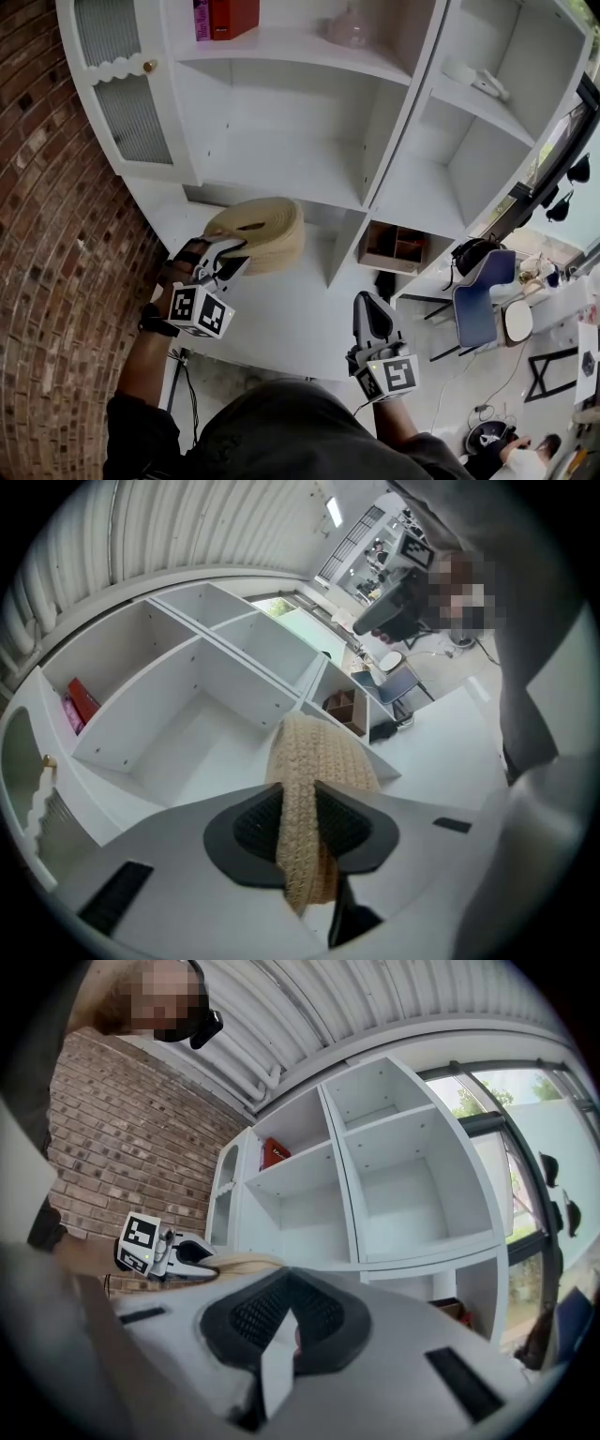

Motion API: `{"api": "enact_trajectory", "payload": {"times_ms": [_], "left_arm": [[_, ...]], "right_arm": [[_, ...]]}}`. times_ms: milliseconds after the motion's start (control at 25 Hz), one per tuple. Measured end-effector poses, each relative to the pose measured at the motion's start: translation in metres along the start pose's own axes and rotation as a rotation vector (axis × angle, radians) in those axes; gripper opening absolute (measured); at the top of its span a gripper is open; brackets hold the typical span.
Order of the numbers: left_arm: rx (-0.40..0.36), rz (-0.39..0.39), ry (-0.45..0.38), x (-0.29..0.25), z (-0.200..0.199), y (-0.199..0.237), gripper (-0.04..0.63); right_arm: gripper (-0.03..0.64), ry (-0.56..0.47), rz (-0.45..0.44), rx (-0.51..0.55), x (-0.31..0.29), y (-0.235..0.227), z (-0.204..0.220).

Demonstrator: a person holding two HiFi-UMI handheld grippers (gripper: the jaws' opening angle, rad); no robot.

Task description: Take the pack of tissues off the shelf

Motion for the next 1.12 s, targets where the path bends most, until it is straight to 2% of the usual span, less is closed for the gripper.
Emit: {"api": "enact_trajectory", "payload": {"times_ms": [200, 520, 1120], "left_arm": [[0.052, 0.044, -0.001, -0.01, 0.016, -0.026, 0.092], [0.091, 0.086, 0.018, -0.027, 0.046, -0.062, 0.092], [0.073, 0.167, 0.085, -0.057, 0.1, -0.122, 0.092]], "right_arm": [[0.0, 0.018, 0.001, -0.002, -0.002, 0.001, 0.006], [0.0, 0.051, -0.005, -0.001, -0.009, 0.003, 0.015], [0.0, 0.099, -0.035, -0.001, -0.028, 0.009, 0.03]]}}
Point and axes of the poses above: the fingertips, and each gripper's own axes: x backward along the fingers, y to its left, z out of its underside, the point moved 4 cm from there along x, backward along the fingers, and after that the axes turned 12 degrees about x, right-handed, at the moved point
